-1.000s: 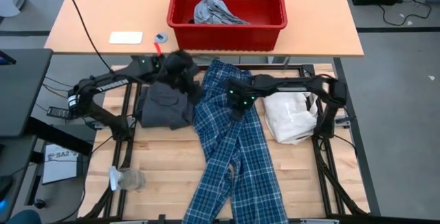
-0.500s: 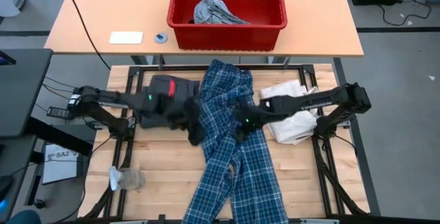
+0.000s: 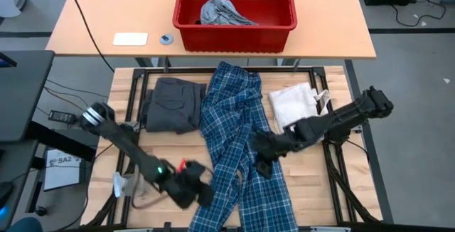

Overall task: Fold Laundry from Bin
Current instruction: Fold the plaid pants

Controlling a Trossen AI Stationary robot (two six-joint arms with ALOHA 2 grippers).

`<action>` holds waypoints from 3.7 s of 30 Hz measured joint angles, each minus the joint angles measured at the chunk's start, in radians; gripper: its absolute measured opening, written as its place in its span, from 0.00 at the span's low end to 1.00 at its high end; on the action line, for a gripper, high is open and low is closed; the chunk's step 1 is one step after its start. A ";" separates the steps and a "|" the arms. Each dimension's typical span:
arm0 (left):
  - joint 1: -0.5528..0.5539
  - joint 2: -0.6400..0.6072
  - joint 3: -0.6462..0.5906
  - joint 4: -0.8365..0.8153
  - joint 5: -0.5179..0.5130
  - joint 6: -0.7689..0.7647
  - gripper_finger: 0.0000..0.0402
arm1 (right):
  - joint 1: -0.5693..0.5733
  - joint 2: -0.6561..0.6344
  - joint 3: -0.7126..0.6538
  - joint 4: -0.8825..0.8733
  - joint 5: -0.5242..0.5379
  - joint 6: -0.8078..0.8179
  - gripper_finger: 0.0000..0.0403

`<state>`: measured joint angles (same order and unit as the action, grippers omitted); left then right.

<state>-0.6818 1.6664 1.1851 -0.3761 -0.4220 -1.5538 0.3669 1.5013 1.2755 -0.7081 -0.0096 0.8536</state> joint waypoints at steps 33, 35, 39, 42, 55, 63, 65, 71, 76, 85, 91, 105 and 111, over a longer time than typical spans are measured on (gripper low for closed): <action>0.027 0.463 0.383 -0.157 0.318 -0.074 0.45 | 0.411 0.000 0.001 -0.011 0.320 0.437 0.41; 0.032 0.463 0.384 -0.158 0.320 -0.075 0.42 | 0.419 0.000 0.001 -0.012 0.328 0.453 0.41; 0.036 0.461 0.384 -0.160 0.319 -0.083 0.31 | 0.434 0.000 0.001 -0.012 0.331 0.469 0.41; 0.034 0.458 0.384 -0.117 0.319 -0.076 0.21 | 0.443 0.000 0.001 -0.014 0.331 0.480 0.41; 0.028 0.452 0.594 -0.399 0.209 -0.032 0.33 | 0.484 0.001 0.001 -0.065 0.361 0.498 0.41; 0.028 0.551 0.619 -0.386 0.236 -0.075 0.38 | 0.513 0.002 -0.003 -0.114 0.411 0.504 0.41; 0.028 0.556 0.624 -0.396 0.238 -0.091 0.38 | 0.516 0.002 -0.003 -0.123 0.411 0.504 0.41; 0.030 0.560 0.622 -0.410 0.230 -0.080 0.38 | 0.515 0.002 -0.003 -0.126 0.411 0.484 0.41; 0.039 0.586 0.621 -0.409 0.215 -0.056 0.38 | 0.510 0.002 -0.004 -0.124 0.410 0.481 0.41; 0.053 0.618 0.624 -0.420 0.250 -0.058 0.30 | 0.510 0.002 -0.004 -0.125 0.412 0.507 0.41; 0.050 0.605 0.622 -0.521 0.254 -0.054 0.08 | 0.510 0.002 -0.004 -0.123 0.415 0.516 0.41; 0.069 0.489 0.772 -0.540 0.200 0.069 0.00 | 0.511 0.003 -0.004 -0.082 0.435 0.543 0.41; 0.140 0.485 0.923 -0.540 0.092 0.222 0.00 | 0.507 0.003 -0.004 0.077 0.468 0.505 0.42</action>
<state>-0.5419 2.1513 2.1085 -0.9165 -0.3297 -1.3323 0.8742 1.5038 1.2713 -0.6314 0.4583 1.3587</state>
